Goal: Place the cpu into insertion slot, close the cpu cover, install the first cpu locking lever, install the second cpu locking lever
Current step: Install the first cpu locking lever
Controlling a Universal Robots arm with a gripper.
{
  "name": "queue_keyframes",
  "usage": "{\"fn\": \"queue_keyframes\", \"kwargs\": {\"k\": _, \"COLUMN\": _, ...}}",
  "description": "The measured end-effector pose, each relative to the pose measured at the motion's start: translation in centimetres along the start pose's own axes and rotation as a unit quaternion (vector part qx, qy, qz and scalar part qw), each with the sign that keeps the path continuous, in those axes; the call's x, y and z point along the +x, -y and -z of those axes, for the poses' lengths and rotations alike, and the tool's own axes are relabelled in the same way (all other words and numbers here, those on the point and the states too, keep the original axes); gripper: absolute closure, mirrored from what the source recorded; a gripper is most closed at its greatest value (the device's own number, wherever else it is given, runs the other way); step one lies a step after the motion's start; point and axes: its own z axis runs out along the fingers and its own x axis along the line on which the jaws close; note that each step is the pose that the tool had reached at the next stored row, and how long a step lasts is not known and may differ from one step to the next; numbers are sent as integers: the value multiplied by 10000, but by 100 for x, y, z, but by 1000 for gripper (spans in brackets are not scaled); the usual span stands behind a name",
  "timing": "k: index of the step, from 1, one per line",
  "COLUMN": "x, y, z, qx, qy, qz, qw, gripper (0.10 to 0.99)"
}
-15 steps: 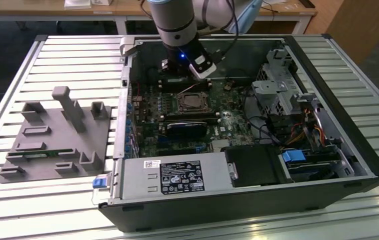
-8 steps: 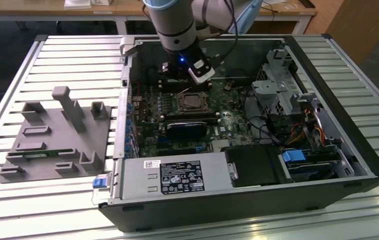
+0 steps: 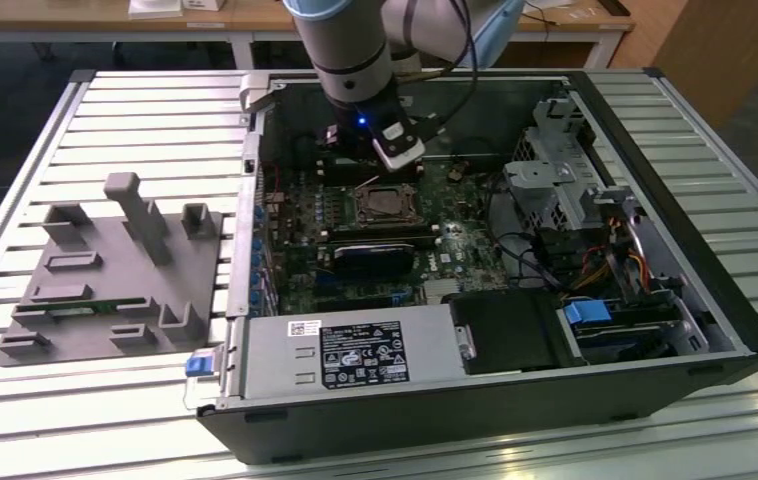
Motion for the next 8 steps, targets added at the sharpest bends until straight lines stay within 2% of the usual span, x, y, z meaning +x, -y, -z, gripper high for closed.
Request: {"fn": "queue_keyframes", "kwargs": {"k": 8, "x": 20, "y": -76, "z": -42, "qx": 31, "qy": 37, "qz": -134, "qw": 9999, "gripper": 980}}
